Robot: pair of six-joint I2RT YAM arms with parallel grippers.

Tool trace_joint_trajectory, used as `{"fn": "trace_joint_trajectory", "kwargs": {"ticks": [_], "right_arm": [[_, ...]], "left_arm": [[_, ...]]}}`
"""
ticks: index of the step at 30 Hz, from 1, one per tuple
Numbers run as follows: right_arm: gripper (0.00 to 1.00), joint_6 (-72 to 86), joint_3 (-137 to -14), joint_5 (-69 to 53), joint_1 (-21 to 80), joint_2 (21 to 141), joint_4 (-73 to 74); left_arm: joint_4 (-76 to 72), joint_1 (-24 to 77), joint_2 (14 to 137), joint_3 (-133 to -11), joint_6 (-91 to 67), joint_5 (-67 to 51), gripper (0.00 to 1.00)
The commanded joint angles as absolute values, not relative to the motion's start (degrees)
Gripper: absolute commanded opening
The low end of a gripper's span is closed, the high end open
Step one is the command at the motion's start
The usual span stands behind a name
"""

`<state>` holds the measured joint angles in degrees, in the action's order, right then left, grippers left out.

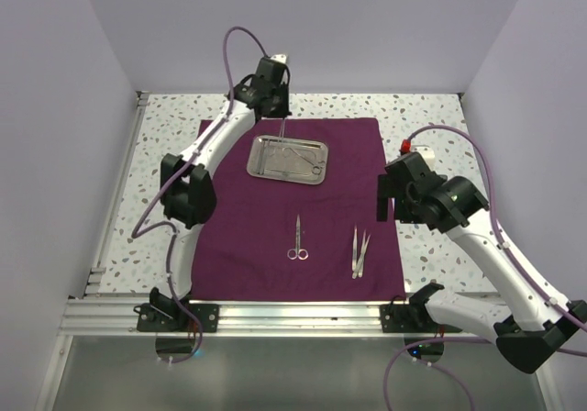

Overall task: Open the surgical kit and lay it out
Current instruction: Place the medical item in the surgical kit.

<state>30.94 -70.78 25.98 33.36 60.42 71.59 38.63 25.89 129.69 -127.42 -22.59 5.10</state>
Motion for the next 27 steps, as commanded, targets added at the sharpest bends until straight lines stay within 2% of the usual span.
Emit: {"fn": "trace_joint_trajectory", "kwargs": {"ticks": [1, 6, 11, 16, 21, 22, 23, 24, 26, 27], "right_arm": [[0.98, 30.0, -70.3, 25.1, 33.5, 59.8, 68.6], [0.98, 28.7, -68.4, 22.7, 33.5, 60.4, 65.7], [0.98, 27.6, -66.9, 20.1, 33.6, 62.0, 63.0], [0.98, 25.6, -67.0, 19.5, 33.5, 62.6, 62.8], [0.98, 25.0, -67.7, 20.1, 33.5, 62.3, 63.6], [0.98, 25.0, -67.8, 19.9, 33.5, 62.2, 63.7], [0.98, 25.0, -68.0, 19.9, 33.5, 62.3, 63.7], [0.98, 25.0, -68.3, 19.9, 33.5, 62.4, 63.6], [0.98, 24.9, -69.3, 20.2, 33.5, 63.0, 63.7], [0.98, 24.8, -69.8, 20.3, 33.5, 63.3, 63.8]], "left_arm": [[41.6, 26.4, 120.2, -120.5, -26.1, 5.4, 0.00], [43.0, 29.7, 107.3, -100.3, -37.7, 11.8, 0.00], [38.2, 38.9, 100.3, -83.6, -47.7, 15.0, 0.00], [34.1, 47.6, 99.9, -76.4, -53.3, 18.1, 0.00], [33.2, 49.8, 102.7, -75.8, -54.1, 19.9, 0.01], [33.3, 49.8, 103.0, -75.8, -54.1, 20.3, 0.06], [33.3, 49.8, 103.2, -75.9, -54.0, 20.8, 0.23], [33.4, 49.8, 103.4, -76.1, -54.0, 20.9, 0.33], [33.7, 49.8, 103.6, -76.7, -53.6, 21.2, 0.46], [33.8, 49.8, 103.7, -77.1, -53.4, 21.1, 0.48]]}}
